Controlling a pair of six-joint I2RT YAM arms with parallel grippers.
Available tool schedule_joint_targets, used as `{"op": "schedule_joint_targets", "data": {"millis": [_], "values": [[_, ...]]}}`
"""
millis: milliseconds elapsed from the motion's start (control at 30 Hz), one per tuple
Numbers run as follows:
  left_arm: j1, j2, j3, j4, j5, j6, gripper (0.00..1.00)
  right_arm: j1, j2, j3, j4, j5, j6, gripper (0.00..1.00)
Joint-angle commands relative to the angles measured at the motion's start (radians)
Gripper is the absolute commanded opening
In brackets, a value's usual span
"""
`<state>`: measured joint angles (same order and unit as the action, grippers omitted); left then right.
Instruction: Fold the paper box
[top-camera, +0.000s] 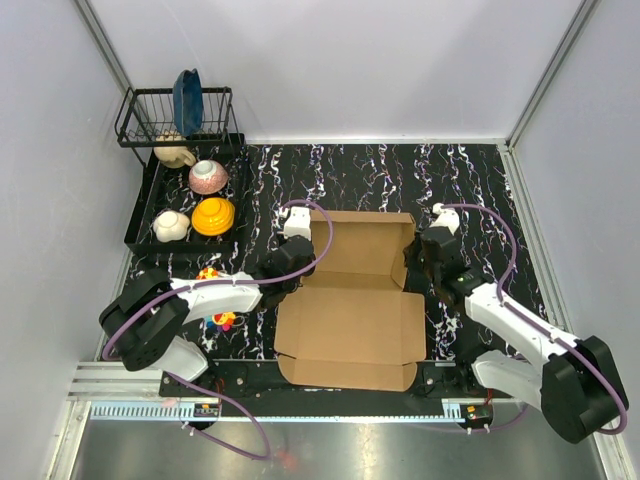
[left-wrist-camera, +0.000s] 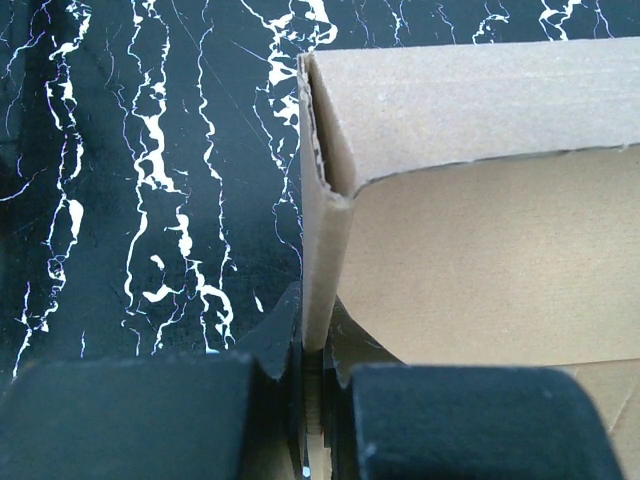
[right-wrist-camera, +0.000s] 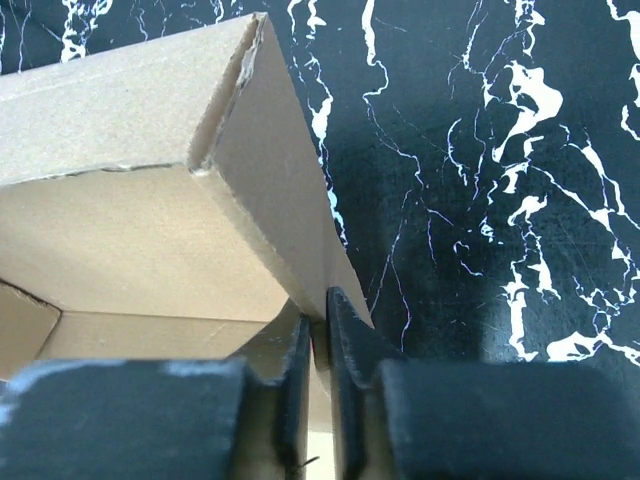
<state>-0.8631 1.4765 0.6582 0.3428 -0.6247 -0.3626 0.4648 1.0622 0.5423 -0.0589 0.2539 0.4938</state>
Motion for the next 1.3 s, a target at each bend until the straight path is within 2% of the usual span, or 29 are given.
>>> {"op": "schedule_joint_targets", "data": {"millis": [0,100,300,400,433,533,600,667,767,800,867,900,1000,1100,1233,1267], "values": [[-0.014,-0.01,-0.016,-0.011,0.059,-0.009,0.0,0.0,0.053,0.002,0.036,0.087,0.028,0.31],[-0.016,-0.012,-0.015,-0.011,0.06,-0.007,0.0,0.0,0.093,0.025,0.036,0.087,0.015,0.48],[-0.017,-0.025,-0.015,-0.021,0.068,-0.001,0.0,0.0,0.12,0.028,0.051,0.058,-0.018,0.53],[-0.017,-0.031,-0.014,-0.028,0.069,-0.002,0.0,0.0,0.139,0.031,0.048,0.062,-0.035,0.44],[-0.017,-0.035,-0.011,-0.036,0.071,-0.002,0.0,0.0,0.145,0.036,0.033,0.067,-0.035,0.33],[-0.017,-0.035,0.0,-0.063,0.066,-0.004,0.0,0.0,0.145,0.047,0.004,0.091,-0.038,0.18],[-0.019,-0.038,0.006,-0.077,0.06,0.001,0.0,0.0,0.143,0.054,-0.016,0.123,-0.037,0.03],[-0.02,-0.039,0.017,-0.096,0.049,0.002,0.0,0.0,0.145,0.068,-0.045,0.134,-0.024,0.0],[-0.03,-0.035,0.043,-0.143,0.025,0.004,0.0,0.0,0.157,0.088,-0.071,0.133,-0.02,0.0],[-0.03,-0.033,0.053,-0.162,0.02,0.002,0.0,0.001,0.16,0.097,-0.082,0.13,-0.021,0.03],[-0.037,-0.027,0.084,-0.211,0.0,0.004,0.0,0.002,0.162,0.111,-0.093,0.093,-0.031,0.2],[-0.039,-0.024,0.093,-0.223,-0.006,0.008,0.0,0.002,0.165,0.12,-0.119,0.079,-0.032,0.36],[-0.04,-0.019,0.122,-0.267,-0.021,0.002,0.0,0.003,0.168,0.143,-0.153,0.05,-0.032,0.45],[-0.04,-0.01,0.158,-0.307,-0.03,0.008,0.0,0.006,0.183,0.171,-0.205,0.019,-0.035,0.46],[-0.039,0.01,0.213,-0.34,-0.026,0.024,0.0,0.006,0.228,0.2,-0.243,-0.001,-0.043,0.37],[-0.037,0.01,0.219,-0.361,-0.026,0.025,0.0,0.009,0.242,0.205,-0.245,-0.016,-0.044,0.3]]}}
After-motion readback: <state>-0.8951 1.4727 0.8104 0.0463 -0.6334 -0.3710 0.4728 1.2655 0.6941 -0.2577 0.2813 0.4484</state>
